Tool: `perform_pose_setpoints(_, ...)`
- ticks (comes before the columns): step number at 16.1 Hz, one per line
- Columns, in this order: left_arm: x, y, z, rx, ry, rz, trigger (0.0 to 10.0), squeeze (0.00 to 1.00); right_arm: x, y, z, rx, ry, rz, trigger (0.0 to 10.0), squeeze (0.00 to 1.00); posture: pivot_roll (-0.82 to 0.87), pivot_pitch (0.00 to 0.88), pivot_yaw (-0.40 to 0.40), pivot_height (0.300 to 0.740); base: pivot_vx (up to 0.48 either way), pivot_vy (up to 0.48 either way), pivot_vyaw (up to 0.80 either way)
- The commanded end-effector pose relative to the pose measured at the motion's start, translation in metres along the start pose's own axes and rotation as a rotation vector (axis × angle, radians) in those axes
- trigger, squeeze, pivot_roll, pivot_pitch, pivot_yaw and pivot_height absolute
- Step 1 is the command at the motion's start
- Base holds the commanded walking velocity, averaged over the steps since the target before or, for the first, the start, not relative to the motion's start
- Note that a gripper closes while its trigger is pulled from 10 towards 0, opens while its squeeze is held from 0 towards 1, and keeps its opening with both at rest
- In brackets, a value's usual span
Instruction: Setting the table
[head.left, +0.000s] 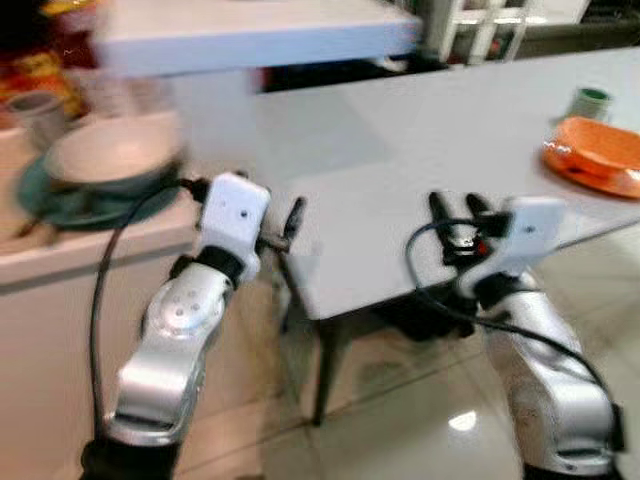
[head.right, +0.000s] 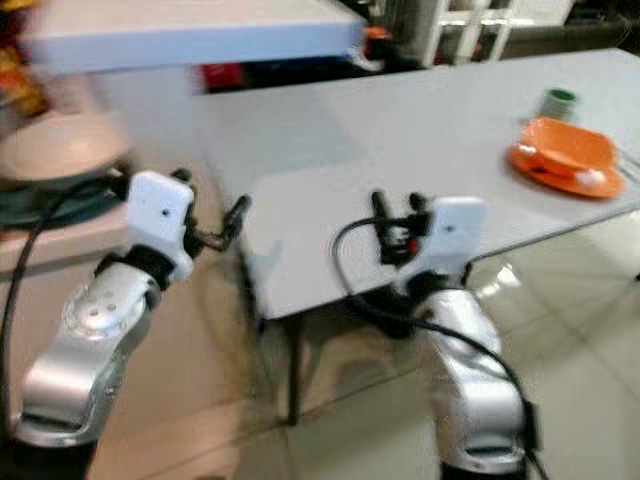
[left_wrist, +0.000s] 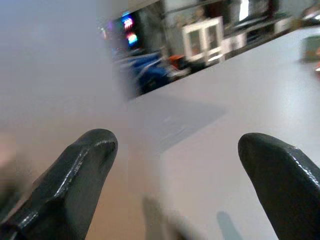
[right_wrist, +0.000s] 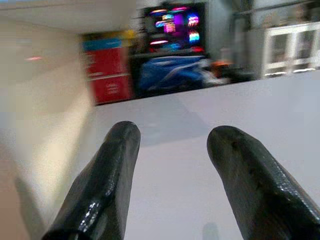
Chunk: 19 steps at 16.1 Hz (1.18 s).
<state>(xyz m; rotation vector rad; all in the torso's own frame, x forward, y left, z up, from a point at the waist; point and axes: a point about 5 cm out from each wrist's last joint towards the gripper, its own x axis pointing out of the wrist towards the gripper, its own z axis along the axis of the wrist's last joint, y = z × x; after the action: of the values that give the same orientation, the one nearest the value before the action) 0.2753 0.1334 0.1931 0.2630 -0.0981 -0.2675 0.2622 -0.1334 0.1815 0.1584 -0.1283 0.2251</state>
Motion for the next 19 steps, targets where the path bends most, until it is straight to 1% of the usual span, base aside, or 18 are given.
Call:
perform_pose_setpoints(1,0.001,-0.003,0.006,-0.008,-0.023,-0.004,10.0,0.0,-0.001,-0.007,0.004,-0.017,-0.012,-0.023,10.0,0.0,0.05,0.001,-0.021,0.74,0.0,0.48,0.0)
perform_pose_setpoints(4,0.002,-0.003,0.008,-0.011,-0.034,-0.01,10.0,0.0,-0.002,-0.009,0.004,-0.019,-0.013,-0.024,10.0,0.0,0.05,0.0,-0.024,0.74,0.0,0.48,0.0)
perform_pose_setpoints(6,0.001,-0.002,0.013,-0.014,-0.056,-0.014,10.0,0.0,0.0,-0.009,0.004,-0.019,-0.014,-0.021,10.0,0.0,0.06,0.0,-0.03,0.74,0.0,0.48,0.0)
perform_pose_setpoints(9,0.001,0.0,0.019,-0.023,-0.08,-0.005,10.0,0.0,0.003,-0.005,0.004,-0.02,-0.013,0.006,10.0,0.0,0.06,0.0,-0.041,0.74,0.0,0.48,0.0)
perform_pose_setpoints(12,-0.001,0.002,0.015,-0.021,-0.063,0.02,10.0,0.0,0.004,-0.003,0.003,-0.016,-0.008,0.025,10.0,0.0,0.06,0.0,-0.052,0.74,0.0,0.48,0.0)
perform_pose_setpoints(15,-0.002,0.003,0.015,-0.017,-0.055,0.036,10.0,0.0,0.005,-0.001,0.004,-0.041,-0.006,0.048,10.0,0.0,0.07,0.0,-0.07,0.74,0.0,0.48,0.0)
perform_pose_setpoints(19,-0.002,0.0,0.014,-0.009,-0.052,0.029,10.0,0.0,0.01,-0.002,0.003,0.007,0.005,0.037,10.0,0.0,0.08,0.0,-0.066,0.74,0.0,0.48,0.0)
